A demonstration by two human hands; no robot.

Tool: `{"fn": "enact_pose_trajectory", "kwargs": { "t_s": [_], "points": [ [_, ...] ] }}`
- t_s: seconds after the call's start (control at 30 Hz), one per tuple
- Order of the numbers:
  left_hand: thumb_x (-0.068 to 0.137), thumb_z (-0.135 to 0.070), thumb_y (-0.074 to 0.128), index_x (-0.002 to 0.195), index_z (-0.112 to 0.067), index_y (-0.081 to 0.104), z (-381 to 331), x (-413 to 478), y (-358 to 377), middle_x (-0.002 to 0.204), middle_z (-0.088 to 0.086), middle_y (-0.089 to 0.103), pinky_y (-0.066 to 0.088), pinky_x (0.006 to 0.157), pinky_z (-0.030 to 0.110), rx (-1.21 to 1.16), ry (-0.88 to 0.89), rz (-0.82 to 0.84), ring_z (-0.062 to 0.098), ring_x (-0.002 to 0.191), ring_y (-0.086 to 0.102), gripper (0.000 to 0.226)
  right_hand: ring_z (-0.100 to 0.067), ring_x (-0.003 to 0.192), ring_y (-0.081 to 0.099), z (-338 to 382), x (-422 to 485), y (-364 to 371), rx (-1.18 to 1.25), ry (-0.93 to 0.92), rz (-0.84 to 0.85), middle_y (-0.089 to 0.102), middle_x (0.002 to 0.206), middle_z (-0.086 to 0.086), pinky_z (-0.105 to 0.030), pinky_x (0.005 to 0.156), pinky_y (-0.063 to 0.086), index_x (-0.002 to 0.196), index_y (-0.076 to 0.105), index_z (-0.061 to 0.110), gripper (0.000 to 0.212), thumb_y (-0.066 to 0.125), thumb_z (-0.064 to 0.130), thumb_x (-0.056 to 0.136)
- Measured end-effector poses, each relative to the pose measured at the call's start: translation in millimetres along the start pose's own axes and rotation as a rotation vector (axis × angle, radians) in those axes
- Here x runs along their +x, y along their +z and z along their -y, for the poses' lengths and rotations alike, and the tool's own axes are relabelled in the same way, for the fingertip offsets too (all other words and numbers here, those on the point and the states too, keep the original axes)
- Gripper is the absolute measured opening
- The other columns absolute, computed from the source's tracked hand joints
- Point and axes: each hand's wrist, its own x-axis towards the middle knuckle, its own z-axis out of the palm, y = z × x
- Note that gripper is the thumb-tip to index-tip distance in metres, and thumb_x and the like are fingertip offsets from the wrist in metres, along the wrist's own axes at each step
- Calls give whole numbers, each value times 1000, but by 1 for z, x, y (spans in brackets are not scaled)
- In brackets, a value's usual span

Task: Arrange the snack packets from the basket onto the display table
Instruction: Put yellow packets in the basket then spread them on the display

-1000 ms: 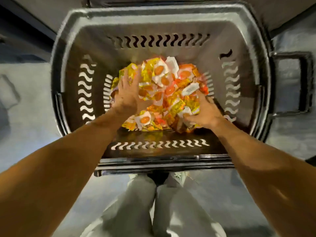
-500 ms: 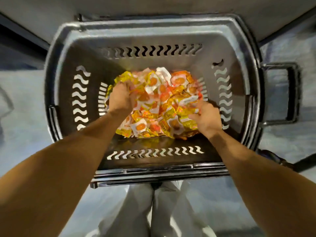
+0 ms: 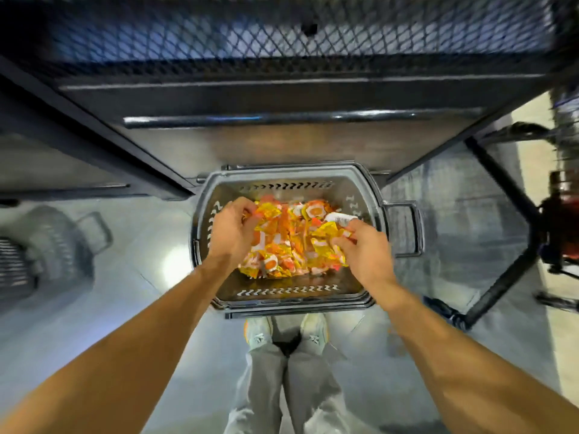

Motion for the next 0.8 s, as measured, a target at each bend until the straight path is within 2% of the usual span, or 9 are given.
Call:
{"fn": "enact_pose_trajectory", "kwargs": {
  "t_s": [0.1, 0.2, 0.27, 0.33, 0.4, 0.5, 0.6, 0.7, 0.8],
  "points": [
    [93, -12, 64, 86, -14, 59, -49, -34, -51, 68, 5, 64, 42, 45, 12, -164, -23, -26, 4, 47, 57, 9, -25, 87, 70, 45, -26, -51, 33, -29, -19, 75, 90, -5, -37, 76, 54, 119, 68, 25, 30, 69, 26, 89],
    [92, -15, 66, 85, -14, 64, -88, -65, -104, 71, -5, 65, 43, 52, 9, -160, -15, -82, -5, 54, 60, 8, -23, 80, 71, 85, -52, -98, 101, -92, -54, 75, 82, 0, -40, 73, 55, 116, 67, 27, 31, 66, 33, 86],
    [91, -18, 68, 85, -14, 66, -112, -82, -137, 72, -6, 67, 43, 58, 12, -143, 27, -134, -3, 60, 61, 8, -23, 74, 68, 113, -70, -129, 76, -130, -112, 73, 76, 1, -34, 66, 48, 92, 67, 26, 5, 69, 27, 88],
    [90, -15, 69, 82, -14, 64, -135, -97, -168, 67, -5, 65, 42, 57, 11, -159, 99, -192, 2, 57, 60, 10, -16, 66, 60, 143, -89, -160, 98, -186, -172, 64, 66, 8, -21, 57, 36, 78, 59, 28, 16, 70, 24, 89],
    [89, -13, 70, 79, -14, 63, -156, -111, -197, 62, -6, 62, 45, 55, 16, -155, 160, -235, 6, 53, 58, 13, -3, 61, 52, 170, -106, -184, 113, -230, -223, 55, 60, 15, -17, 56, 31, 75, 58, 27, 15, 65, 32, 87],
    [89, -16, 71, 78, -19, 64, -182, -128, -236, 62, -2, 65, 50, 57, 33, -177, 204, -257, 9, 54, 61, 13, -4, 59, 54, 202, -126, -212, 128, -272, -273, 57, 59, 11, -29, 58, 34, 69, 53, 20, 24, 65, 34, 84],
    [89, -14, 70, 76, -20, 65, -210, -144, -274, 66, -3, 68, 51, 62, 30, -227, 263, -307, 4, 57, 63, 15, -11, 59, 59, 237, -138, -236, 127, -337, -318, 64, 62, 4, -37, 58, 42, 68, 47, 22, 29, 66, 35, 86],
    [88, -17, 71, 77, -18, 65, -230, -154, -307, 67, 1, 67, 49, 57, 26, -277, 293, -350, 12, 57, 63, 13, -10, 58, 60, 268, -142, -253, 116, -389, -341, 64, 59, 6, -38, 59, 44, 67, 48, 24, 30, 71, 28, 87],
    [89, -20, 71, 81, -16, 67, -243, -155, -338, 75, 3, 69, 54, 65, 38, -285, 296, -383, 20, 69, 68, 9, -11, 63, 65, 298, -138, -268, 137, -437, -334, 68, 64, 6, -42, 66, 53, 71, 54, 24, 25, 71, 31, 88]
  ]
}}
